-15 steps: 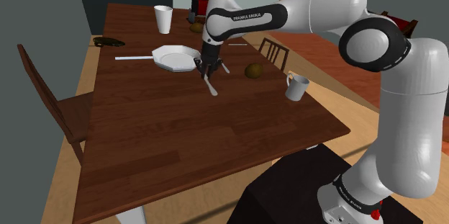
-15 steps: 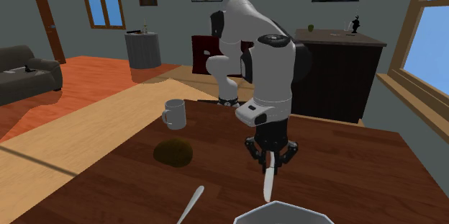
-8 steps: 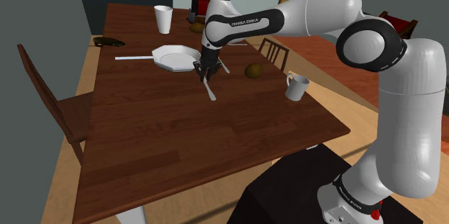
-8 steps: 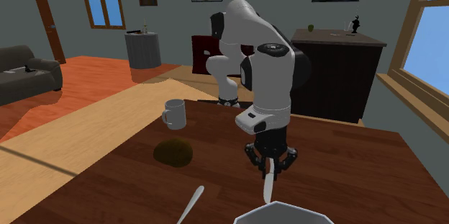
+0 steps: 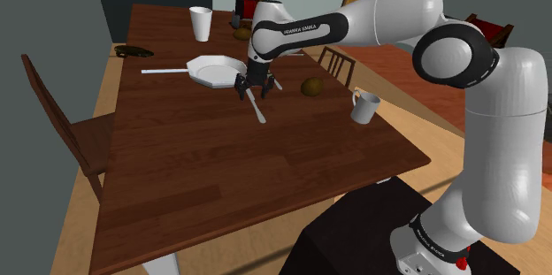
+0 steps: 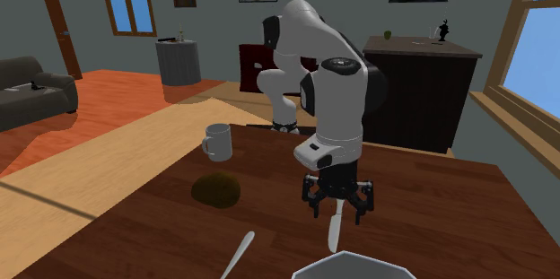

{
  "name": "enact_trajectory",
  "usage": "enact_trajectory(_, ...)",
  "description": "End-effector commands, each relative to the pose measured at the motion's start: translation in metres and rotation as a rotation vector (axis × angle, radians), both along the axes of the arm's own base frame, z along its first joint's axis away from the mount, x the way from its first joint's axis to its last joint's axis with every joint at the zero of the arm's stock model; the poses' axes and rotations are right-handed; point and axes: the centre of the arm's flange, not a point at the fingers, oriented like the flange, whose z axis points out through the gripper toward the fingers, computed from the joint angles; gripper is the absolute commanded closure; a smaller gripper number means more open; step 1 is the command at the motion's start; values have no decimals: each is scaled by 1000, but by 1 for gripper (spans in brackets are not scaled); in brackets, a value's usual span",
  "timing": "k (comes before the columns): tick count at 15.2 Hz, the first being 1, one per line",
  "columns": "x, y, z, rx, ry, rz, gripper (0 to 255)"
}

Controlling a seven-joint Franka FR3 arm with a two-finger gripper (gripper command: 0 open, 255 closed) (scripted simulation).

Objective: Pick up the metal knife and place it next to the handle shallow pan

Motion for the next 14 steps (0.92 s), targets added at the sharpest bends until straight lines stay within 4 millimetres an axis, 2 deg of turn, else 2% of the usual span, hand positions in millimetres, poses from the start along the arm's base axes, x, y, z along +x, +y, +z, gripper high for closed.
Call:
enact_trajectory(1, 0, 0, 0, 0, 0, 0, 0)
enact_trajectory(2, 0, -1, 2, 0, 1, 0, 0)
enact_trajectory(6, 0, -4, 52, 0, 1, 0, 0)
enact_trajectory(14, 0, -4, 52, 0, 1, 0, 0)
